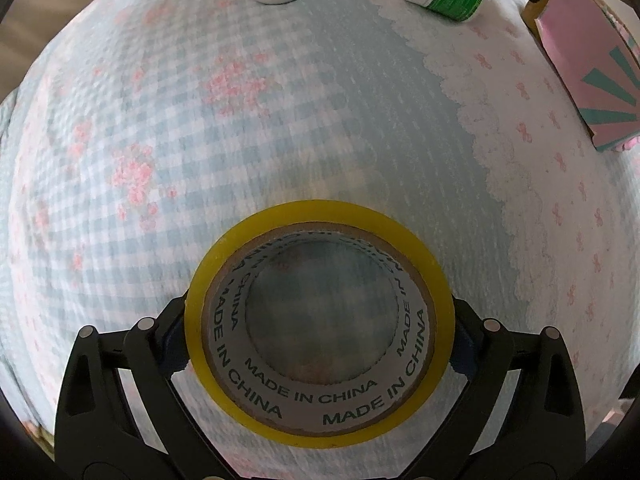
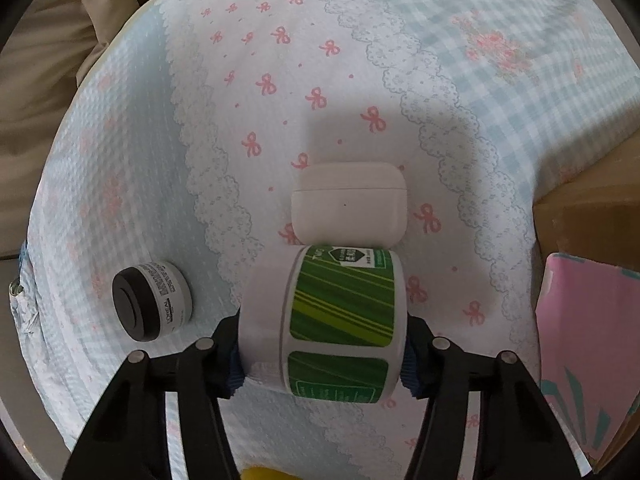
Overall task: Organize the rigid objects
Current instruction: 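Grasp the yellow tape roll with the left tool while the right tool grasps the white-green jar, then carry the tape roll and white-green jar into the cardboard box and release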
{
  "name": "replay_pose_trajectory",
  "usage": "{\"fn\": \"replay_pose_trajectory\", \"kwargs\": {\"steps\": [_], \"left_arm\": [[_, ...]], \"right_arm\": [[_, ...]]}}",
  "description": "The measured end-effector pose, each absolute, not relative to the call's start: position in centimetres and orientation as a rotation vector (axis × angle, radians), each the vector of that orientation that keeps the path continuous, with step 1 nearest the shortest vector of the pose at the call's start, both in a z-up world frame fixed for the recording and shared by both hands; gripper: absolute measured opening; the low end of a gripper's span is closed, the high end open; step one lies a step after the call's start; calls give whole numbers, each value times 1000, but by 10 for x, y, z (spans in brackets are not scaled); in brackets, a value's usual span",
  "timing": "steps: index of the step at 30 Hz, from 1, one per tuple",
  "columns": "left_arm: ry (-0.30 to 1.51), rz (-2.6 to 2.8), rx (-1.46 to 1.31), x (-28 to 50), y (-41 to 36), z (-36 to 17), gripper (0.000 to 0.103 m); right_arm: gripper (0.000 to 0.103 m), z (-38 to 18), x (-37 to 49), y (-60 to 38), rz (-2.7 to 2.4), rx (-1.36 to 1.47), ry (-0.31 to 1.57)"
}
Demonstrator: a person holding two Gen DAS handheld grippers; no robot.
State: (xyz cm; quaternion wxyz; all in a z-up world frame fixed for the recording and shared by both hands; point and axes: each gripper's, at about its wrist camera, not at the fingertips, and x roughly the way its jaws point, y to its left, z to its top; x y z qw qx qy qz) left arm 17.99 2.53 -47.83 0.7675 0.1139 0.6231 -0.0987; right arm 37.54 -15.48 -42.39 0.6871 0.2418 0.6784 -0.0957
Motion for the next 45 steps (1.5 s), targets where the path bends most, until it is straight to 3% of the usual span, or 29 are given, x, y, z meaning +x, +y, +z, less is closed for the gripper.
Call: {"fn": "replay_pose_trajectory", "kwargs": {"steps": [14, 22, 35, 45], "left_arm": [[1214, -180, 240, 196, 40, -437, 97], [1183, -138, 241, 175, 60, -412, 97], [1105, -171, 237, 149, 54, -309, 97], [1021, -270, 255, 173, -24, -227, 97]], "right_arm": [[52, -394, 350, -155, -108, 533, 1463], [52, -345, 327, -156, -40, 550, 1393], [52, -219, 263, -180, 45, 591, 1264], [52, -149, 212, -269, 13, 572, 1192]]}}
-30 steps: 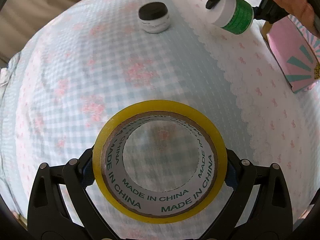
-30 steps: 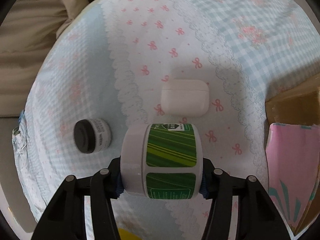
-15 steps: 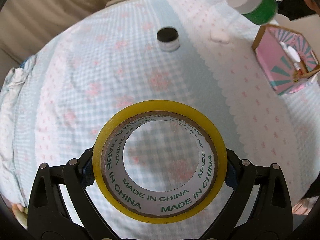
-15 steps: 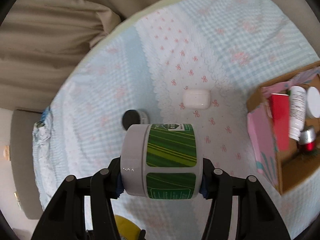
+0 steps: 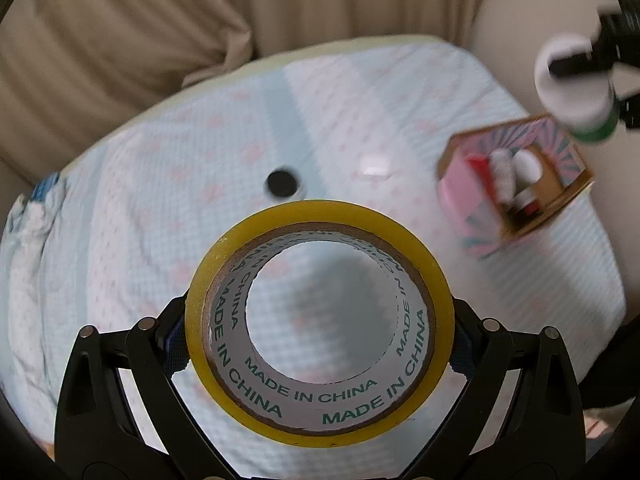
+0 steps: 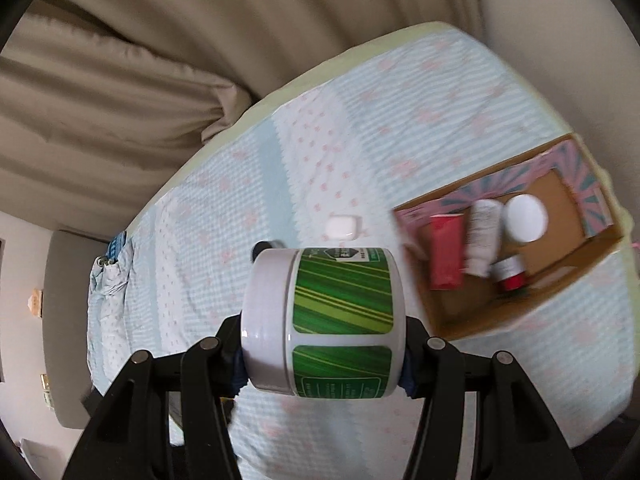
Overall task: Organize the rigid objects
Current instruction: 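Carry the tape roll and white-green jar into the cardboard box and release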
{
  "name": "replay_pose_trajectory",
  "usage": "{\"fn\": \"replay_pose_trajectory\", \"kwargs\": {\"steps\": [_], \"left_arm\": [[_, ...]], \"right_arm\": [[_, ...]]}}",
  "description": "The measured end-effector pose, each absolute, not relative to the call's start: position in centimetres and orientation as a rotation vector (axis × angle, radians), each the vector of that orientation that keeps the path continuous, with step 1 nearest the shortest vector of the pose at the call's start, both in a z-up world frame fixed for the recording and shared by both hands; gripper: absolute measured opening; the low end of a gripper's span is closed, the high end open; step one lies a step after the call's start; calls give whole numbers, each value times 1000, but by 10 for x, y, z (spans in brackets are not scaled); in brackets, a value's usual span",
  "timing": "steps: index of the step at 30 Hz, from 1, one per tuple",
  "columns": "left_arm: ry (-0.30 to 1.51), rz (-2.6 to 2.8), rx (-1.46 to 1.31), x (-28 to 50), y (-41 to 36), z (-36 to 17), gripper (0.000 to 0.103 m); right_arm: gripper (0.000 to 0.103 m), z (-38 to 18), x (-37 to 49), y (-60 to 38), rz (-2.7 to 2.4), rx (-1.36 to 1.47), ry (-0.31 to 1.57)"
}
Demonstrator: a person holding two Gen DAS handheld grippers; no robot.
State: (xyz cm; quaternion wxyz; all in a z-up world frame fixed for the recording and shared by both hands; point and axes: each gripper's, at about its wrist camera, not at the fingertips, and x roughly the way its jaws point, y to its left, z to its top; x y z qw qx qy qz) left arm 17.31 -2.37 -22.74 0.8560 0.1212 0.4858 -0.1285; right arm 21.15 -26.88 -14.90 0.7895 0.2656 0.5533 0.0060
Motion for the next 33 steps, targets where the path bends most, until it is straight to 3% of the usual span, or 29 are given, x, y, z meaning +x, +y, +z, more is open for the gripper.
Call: {"fn": "replay_pose_trajectory", "kwargs": {"steps": [8, 13, 22, 33], "left_arm": [[1017, -344, 175, 201, -131, -189, 97], [1046, -387, 151, 219, -205, -197, 97], [1208, -430, 153, 249, -315, -265, 97], [1361, -446, 234, 275, -376, -347, 97]], "right_arm": [[52, -148, 192, -379, -45, 565, 1197], [52, -168, 192, -451, -78, 575, 1224], [52, -232, 204, -532, -98, 550, 1331], [52, -297, 212, -548, -10, 449, 1399]]}}
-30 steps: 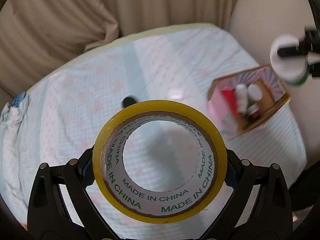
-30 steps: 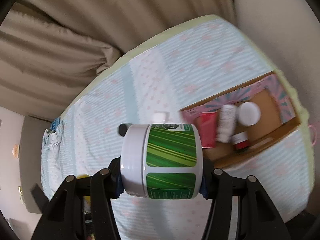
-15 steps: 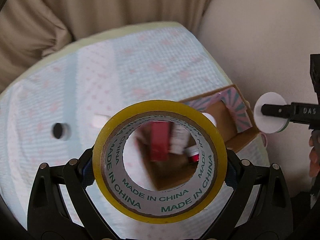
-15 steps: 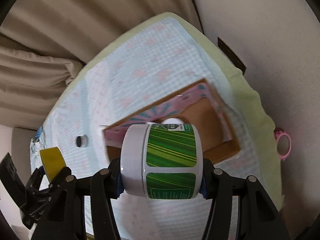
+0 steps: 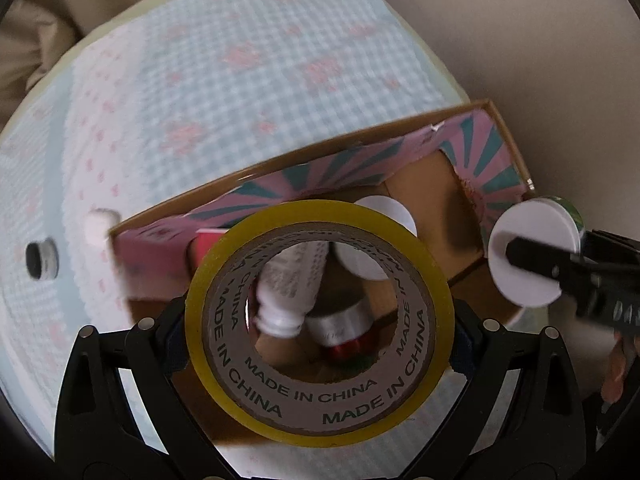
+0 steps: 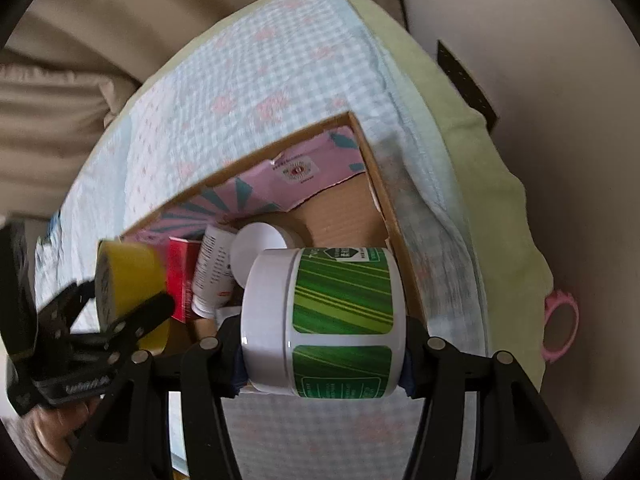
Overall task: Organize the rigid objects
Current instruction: 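Carry the tape roll and white-green jar into the cardboard box and release, then lift both tools out of the box and back over the bed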
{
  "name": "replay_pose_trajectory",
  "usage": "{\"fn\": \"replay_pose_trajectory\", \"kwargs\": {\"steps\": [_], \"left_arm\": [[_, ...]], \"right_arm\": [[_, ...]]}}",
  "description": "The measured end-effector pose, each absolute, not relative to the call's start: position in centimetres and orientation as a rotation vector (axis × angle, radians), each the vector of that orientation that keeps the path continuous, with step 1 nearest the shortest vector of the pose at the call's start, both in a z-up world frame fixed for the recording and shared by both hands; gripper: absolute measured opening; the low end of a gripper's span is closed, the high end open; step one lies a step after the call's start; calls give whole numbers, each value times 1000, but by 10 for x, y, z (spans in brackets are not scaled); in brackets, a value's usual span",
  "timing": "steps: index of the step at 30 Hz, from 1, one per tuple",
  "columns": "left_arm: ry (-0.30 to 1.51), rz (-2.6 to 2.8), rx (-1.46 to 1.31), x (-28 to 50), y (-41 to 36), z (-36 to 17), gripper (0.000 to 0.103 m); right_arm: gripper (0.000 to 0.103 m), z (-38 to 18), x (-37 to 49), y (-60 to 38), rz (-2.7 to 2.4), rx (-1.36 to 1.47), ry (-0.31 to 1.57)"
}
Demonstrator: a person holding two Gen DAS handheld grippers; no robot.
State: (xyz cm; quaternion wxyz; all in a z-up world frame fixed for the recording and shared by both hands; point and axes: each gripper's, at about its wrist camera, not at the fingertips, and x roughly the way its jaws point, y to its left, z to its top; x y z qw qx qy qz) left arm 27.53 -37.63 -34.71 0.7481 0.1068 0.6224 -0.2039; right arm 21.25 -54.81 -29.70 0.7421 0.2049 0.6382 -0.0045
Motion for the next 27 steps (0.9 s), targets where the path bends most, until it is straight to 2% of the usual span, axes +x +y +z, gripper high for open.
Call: {"fn": "replay_pose_trajectory", "kwargs": {"steps": [11, 12, 14, 15, 16, 17, 27], "left_arm": [[1401, -471, 342, 283, -402, -375, 98], [1409, -482, 342, 283, -402, -374, 103], [1382, -479, 356, 279, -398, -366, 103], [1378, -476, 360, 278, -396, -363, 103], [1381, -472, 358, 277, -393, -361, 103], [1383, -467, 355, 276, -391, -359, 103], [1355, -428, 340, 270, -370, -337, 103]], "right_arm": [[53, -323, 209, -550, 27, 503, 1384], [53, -323, 209, -550, 29, 508, 1381], [64, -325, 207, -553, 30, 547, 1382], [74, -325, 206, -555, 40, 589, 1375], [91, -324, 203, -557, 60, 643, 1360], [101, -324, 202, -558, 77, 688, 1347], [103, -314, 205, -546, 46, 669, 1333]]}}
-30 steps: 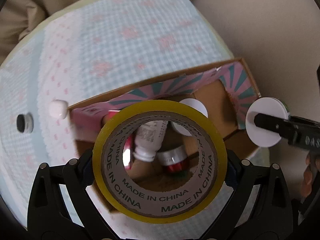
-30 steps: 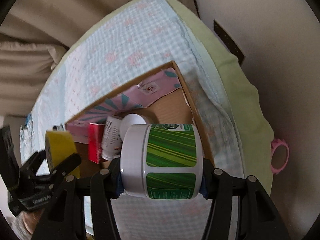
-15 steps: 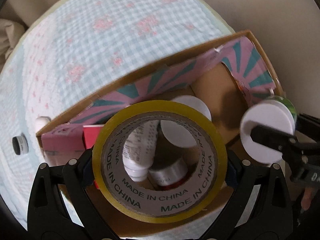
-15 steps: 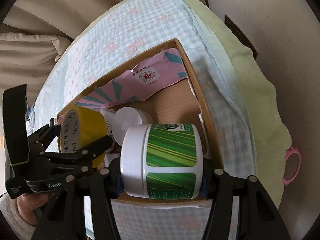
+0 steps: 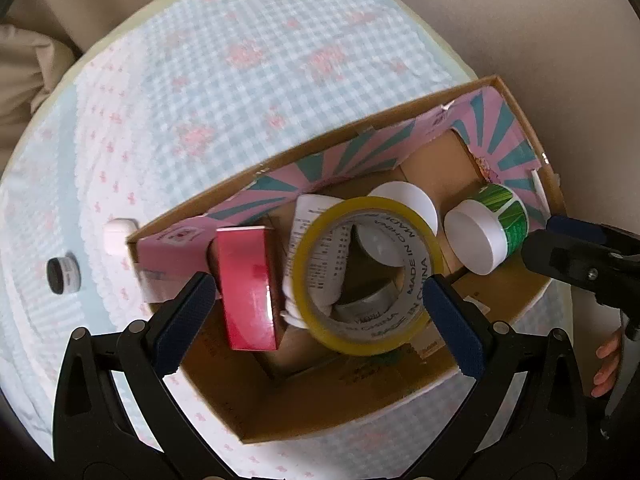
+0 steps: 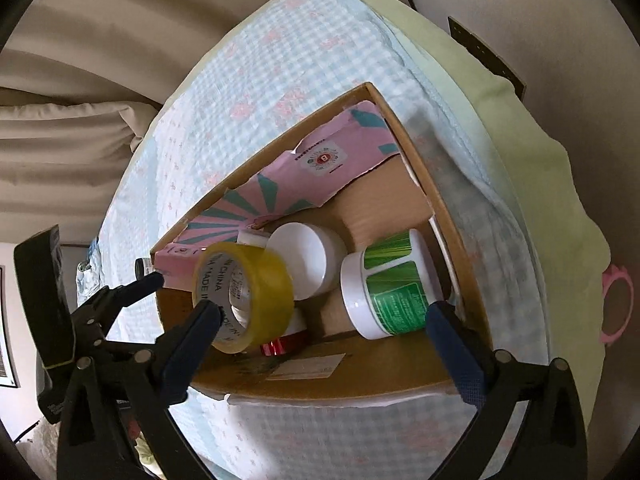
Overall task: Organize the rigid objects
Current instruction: 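Lift both tools out of the box and back over the bed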
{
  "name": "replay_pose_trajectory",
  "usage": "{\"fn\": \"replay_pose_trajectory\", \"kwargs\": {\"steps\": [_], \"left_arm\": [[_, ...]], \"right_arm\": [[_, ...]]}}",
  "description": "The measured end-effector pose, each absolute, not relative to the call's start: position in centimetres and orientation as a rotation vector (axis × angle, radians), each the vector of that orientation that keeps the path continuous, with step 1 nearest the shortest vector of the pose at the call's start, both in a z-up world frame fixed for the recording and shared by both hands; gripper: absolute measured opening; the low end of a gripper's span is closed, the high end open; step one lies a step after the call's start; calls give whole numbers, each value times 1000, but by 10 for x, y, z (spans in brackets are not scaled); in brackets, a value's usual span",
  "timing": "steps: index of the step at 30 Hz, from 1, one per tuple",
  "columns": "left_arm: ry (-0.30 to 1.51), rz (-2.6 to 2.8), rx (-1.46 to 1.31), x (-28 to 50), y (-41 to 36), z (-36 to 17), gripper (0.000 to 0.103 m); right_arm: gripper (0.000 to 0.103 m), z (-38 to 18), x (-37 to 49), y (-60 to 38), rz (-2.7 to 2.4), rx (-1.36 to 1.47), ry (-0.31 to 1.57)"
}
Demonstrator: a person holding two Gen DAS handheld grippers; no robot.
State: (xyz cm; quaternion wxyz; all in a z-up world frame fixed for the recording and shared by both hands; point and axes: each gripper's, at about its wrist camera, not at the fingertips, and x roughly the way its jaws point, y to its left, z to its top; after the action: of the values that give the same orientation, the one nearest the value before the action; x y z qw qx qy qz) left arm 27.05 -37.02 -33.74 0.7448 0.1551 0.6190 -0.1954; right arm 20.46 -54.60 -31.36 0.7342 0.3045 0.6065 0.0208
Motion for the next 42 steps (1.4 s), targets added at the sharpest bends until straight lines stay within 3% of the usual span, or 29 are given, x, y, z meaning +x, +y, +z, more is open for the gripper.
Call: {"fn": "replay_pose_trajectory", "kwargs": {"steps": [12, 22, 35, 42], "left_arm": [[1301, -403, 300, 255, -337, -289, 103], [1194, -406, 188, 229, -271, -226, 103], [1061, -383, 141, 178, -104, -169, 103], [1038, -356, 131, 185, -6, -168, 103]], "right_arm": [[103, -287, 197, -542, -7, 636, 1327], [103, -233, 168, -497, -60, 518, 1288], [103, -137, 132, -347, -73, 343, 1172], [103, -126, 135, -256, -94, 281, 1138]]}}
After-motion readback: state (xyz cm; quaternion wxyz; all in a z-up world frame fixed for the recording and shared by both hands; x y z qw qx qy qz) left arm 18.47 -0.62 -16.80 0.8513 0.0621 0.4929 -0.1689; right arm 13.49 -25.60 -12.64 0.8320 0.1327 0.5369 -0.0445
